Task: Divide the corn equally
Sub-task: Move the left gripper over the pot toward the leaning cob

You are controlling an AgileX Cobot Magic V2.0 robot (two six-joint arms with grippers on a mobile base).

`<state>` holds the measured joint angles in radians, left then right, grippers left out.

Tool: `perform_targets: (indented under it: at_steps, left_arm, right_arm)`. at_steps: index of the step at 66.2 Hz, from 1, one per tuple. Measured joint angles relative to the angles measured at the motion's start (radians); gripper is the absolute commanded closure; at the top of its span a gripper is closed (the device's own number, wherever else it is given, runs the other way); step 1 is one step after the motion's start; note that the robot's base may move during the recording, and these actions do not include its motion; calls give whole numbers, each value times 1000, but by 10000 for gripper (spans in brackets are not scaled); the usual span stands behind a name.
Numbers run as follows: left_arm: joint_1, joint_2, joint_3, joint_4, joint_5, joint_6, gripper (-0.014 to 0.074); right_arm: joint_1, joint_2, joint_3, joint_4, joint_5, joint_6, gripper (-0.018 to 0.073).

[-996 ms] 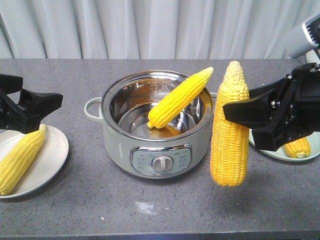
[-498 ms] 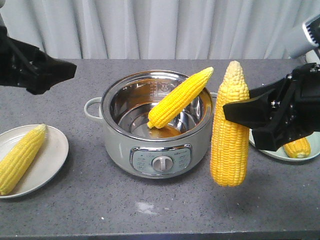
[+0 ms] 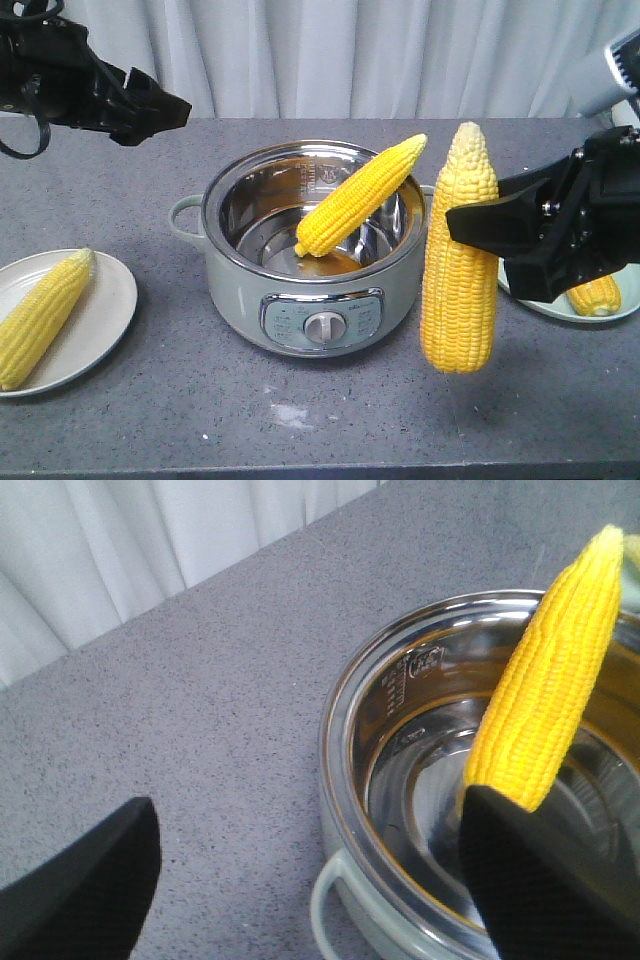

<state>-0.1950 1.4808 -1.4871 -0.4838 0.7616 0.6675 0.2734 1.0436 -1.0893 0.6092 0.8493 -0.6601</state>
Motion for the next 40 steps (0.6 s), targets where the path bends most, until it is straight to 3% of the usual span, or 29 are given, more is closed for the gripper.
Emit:
perform_targets:
  at_steps: [18, 40]
  left_arm:
    - [0, 82, -72, 0, 123, 167, 6]
    - [0, 104, -74, -13, 154, 187, 6]
  right_arm:
    - [0, 0, 0, 0, 0, 0, 356]
    - [0, 0, 0, 0, 0, 0, 356]
